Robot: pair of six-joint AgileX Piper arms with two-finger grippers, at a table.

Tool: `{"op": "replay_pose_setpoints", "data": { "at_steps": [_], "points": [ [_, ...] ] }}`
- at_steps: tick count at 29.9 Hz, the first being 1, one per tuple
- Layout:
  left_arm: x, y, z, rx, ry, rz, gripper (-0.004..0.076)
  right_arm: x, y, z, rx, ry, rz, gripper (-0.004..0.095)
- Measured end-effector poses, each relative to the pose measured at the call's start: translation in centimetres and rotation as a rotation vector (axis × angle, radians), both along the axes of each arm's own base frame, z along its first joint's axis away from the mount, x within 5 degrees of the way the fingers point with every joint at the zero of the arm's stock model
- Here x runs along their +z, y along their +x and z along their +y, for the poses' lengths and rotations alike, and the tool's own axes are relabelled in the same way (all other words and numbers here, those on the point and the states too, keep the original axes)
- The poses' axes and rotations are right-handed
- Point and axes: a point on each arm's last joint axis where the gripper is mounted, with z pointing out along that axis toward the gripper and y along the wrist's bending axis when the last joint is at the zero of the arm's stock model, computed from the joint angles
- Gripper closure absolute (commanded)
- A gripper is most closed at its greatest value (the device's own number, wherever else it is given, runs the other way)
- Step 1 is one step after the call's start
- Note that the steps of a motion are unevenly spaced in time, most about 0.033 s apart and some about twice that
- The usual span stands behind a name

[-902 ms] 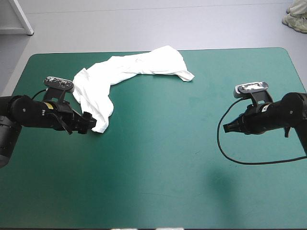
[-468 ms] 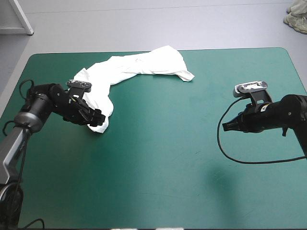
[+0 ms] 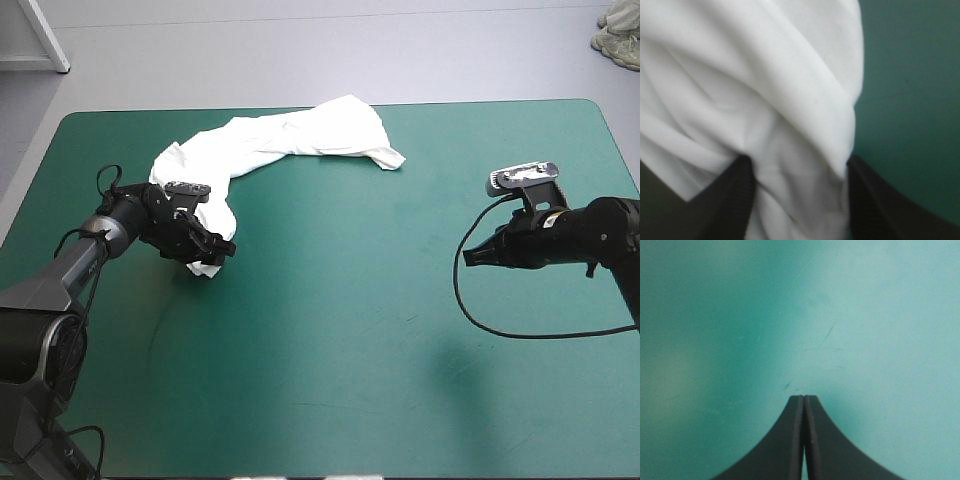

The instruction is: Fold the cloth

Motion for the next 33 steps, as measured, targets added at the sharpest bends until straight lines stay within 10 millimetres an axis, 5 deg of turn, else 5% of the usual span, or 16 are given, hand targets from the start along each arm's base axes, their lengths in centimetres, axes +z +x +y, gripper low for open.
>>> {"op": "replay_pose_setpoints", "data": {
  "at_steps": [2, 6, 9, 18, 23, 28, 33],
  "points": [
    [-0.1, 0.1, 0.1, -0.004, 0.008, -0.001, 0.0692, -0.2, 0.5, 0.1, 0.007, 0.007, -0.019, 0.0759],
    [-0.4, 0.4, 0.3, -0.018, 0.024, 0.0, 0.0703, -0.8, 2.5, 0.6, 0.029, 0.034, -0.022, 0.048],
    [-0.4, 0.4, 0.3, -0.021, 0.025, 0.001, 0.0703, -0.9, 4.9, 0.9, 0.027, 0.055, -0.027, 0.0366],
    [-0.4, 0.4, 0.3, -0.022, 0.025, 0.0, 0.0705, -1.6, 15.1, 1.9, 0.027, 0.068, -0.11, 0.0368],
    [-0.4, 0.4, 0.3, -0.021, 0.025, 0.001, 0.0705, -3.6, 20.8, 3.8, 0.059, 0.07, -0.129, 0.0368],
    [-0.3, 0.4, 0.2, -0.017, 0.021, 0.004, 0.0705, -5.2, 24.8, 7.1, 0.114, 0.079, -0.179, 0.0368],
    [-0.3, 0.3, 0.2, -0.014, 0.016, 0.009, 0.0705, -7.5, 27.6, 8.5, 0.121, 0.091, -0.197, 0.0368]
  ]
}}
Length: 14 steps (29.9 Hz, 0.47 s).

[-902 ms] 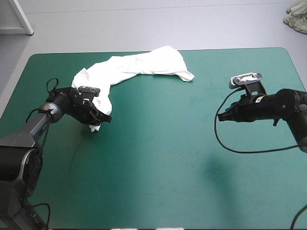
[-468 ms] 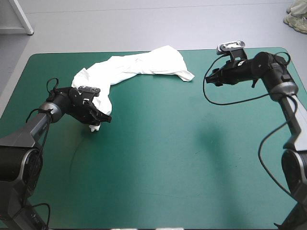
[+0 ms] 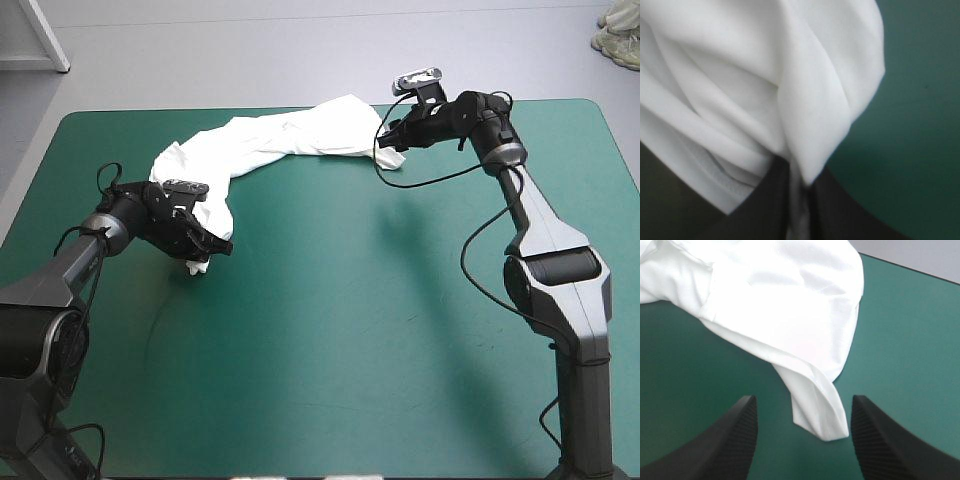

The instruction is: Fold the cloth

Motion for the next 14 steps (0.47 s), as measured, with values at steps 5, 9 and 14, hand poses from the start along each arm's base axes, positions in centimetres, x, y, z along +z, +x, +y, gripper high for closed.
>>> {"op": "replay_pose_setpoints", "data": {
  "at_steps": [5, 9, 14],
  "points": [
    [0.0, 0.0, -0.1, 0.015, -0.022, 0.01, 0.0705, -3.1, 1.8, 0.3, -0.015, 0.005, 0.013, 0.0368],
    [0.0, 0.0, -0.2, 0.024, -0.029, 0.014, 0.0705, -5.5, 2.4, 0.4, -0.017, -0.002, 0.049, 0.0368],
    [0.0, 0.0, -0.2, 0.026, -0.033, 0.014, 0.0705, -7.8, 2.5, 0.7, 0.0, -0.02, 0.108, 0.0472]
  ]
}}
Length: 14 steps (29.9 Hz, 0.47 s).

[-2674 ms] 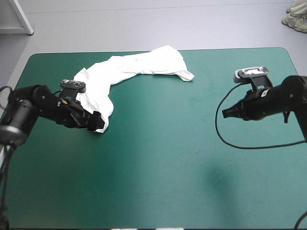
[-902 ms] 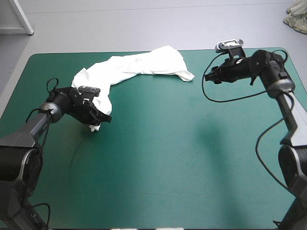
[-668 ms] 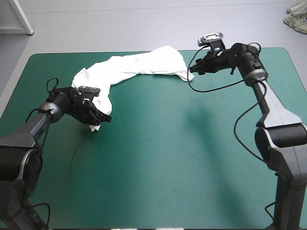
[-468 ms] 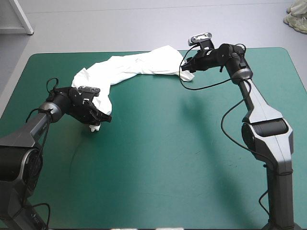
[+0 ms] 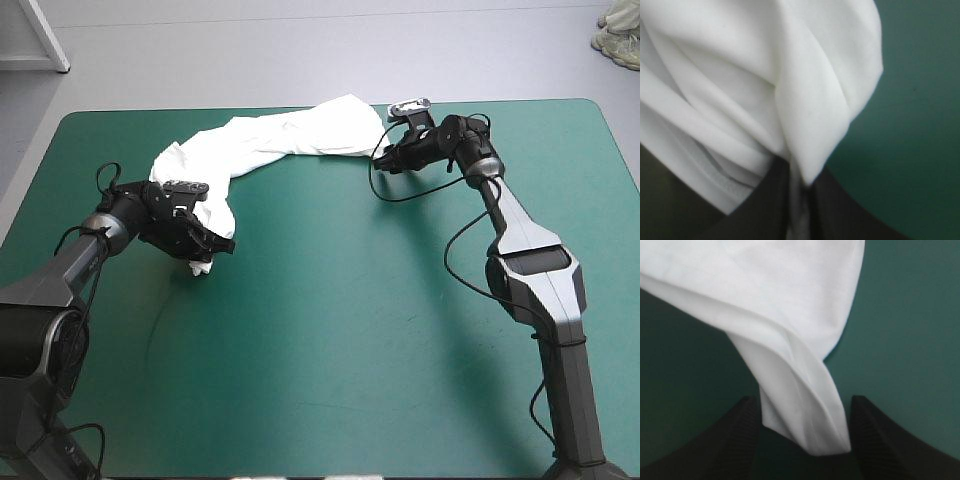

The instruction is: Fold the cloth

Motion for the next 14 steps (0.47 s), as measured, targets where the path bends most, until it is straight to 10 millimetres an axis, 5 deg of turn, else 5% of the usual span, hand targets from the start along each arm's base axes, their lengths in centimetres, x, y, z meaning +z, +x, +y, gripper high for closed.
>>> {"op": "replay_pose_setpoints", "data": {
  "at_steps": [5, 10, 14],
  "points": [
    [0.0, 0.0, -0.2, 0.01, -0.022, 0.005, 0.0705, 0.0, -0.1, 0.5, 0.004, 0.006, 0.006, 0.0921],
    [0.2, 0.0, -0.2, 0.015, -0.03, 0.004, 0.0705, 0.9, -0.1, 0.7, 0.003, 0.02, -0.001, 0.0921],
    [1.8, -0.2, -0.5, 0.013, -0.049, -0.015, 0.0705, 4.1, -0.5, 0.4, -0.021, 0.0, -0.037, 0.0921]
  ]
}}
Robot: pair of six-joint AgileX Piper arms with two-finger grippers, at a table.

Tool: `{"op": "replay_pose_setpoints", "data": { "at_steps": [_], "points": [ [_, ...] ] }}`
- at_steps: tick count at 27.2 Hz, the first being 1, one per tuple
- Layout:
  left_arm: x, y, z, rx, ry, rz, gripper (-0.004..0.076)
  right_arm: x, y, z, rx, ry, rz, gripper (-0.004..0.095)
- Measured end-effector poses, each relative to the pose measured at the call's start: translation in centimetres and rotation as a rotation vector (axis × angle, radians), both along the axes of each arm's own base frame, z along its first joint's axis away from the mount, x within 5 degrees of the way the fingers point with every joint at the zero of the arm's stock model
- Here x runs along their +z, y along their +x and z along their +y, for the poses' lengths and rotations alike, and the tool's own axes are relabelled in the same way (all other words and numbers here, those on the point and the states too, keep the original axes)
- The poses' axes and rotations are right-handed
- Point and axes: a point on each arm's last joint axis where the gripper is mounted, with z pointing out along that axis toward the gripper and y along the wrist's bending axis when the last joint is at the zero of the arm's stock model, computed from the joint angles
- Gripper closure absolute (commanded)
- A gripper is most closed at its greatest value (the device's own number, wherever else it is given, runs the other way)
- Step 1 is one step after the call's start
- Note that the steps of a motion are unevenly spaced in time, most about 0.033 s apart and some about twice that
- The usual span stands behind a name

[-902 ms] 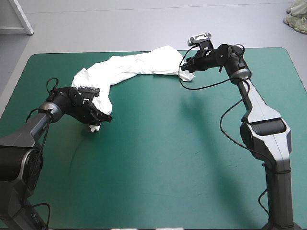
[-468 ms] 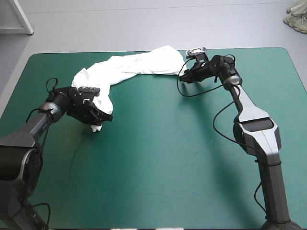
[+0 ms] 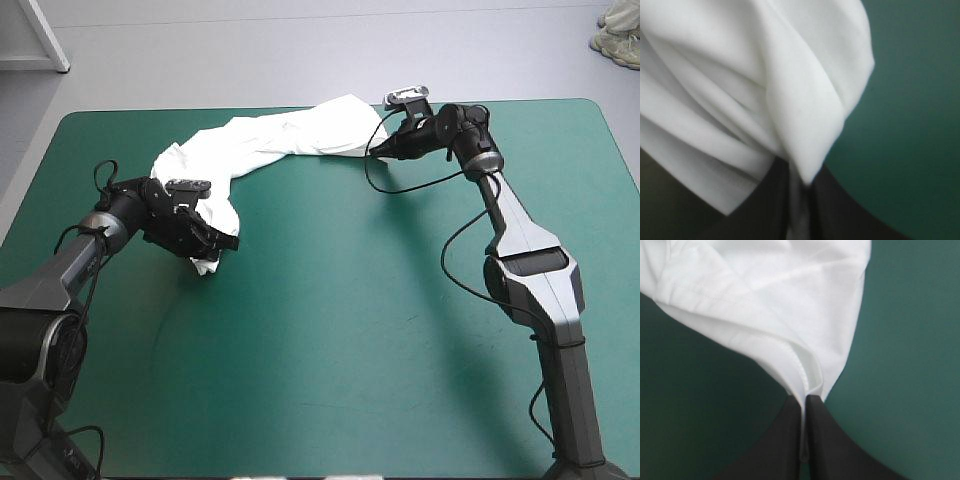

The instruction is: Fold the cloth

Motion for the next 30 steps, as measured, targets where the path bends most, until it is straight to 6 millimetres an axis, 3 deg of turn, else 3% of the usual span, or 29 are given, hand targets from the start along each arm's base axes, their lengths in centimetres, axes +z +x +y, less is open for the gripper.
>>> {"op": "replay_pose_setpoints", "data": {
  "at_steps": [2, 7, 11, 15, 19, 22, 24, 25, 30],
  "points": [
    [2.4, 0.1, 0.0, -0.003, -0.008, -0.066, 0.0705, 2.6, -0.6, -0.4, -0.018, -0.022, -0.028, 0.0921],
    [11.6, -0.8, 0.1, -0.009, -0.031, -0.329, 0.0705, 11.1, -3.4, -1.5, -0.064, -0.045, -0.153, 0.0921],
    [19.4, -2.9, 0.4, -0.01, -0.031, -0.546, 0.0705, 17.1, -6.5, -2.4, -0.098, -0.032, -0.248, 0.0921],
    [26.7, -6.3, 1.2, 0.009, 0.0, -0.758, 0.0705, 23.5, -11.0, -3.7, -0.127, -0.029, -0.374, 0.0921],
    [32.7, -10.6, 2.2, 0.026, 0.053, -0.933, 0.0705, 29.4, -16.8, -5.3, -0.159, -0.037, -0.495, 0.0921],
    [35.8, -13.5, 2.9, 0.048, 0.106, -1.019, 0.0705, 33.4, -21.8, -6.6, -0.183, -0.032, -0.59, 0.0921],
    [37.3, -15.2, 3.5, 0.068, 0.145, -1.062, 0.0705, 35.9, -25.7, -7.6, -0.196, -0.017, -0.664, 0.0922],
    [38.3, -16.8, 4.0, 0.091, 0.19, -1.084, 0.0705, 37.8, -29.4, -8.5, -0.212, -0.008, -0.727, 0.0921],
    [40.4, -21.4, 5.2, 0.146, 0.261, -1.163, 0.0705, 40.5, -39.3, -11.3, -0.268, -0.06, -0.837, 0.0922]
  ]
}}
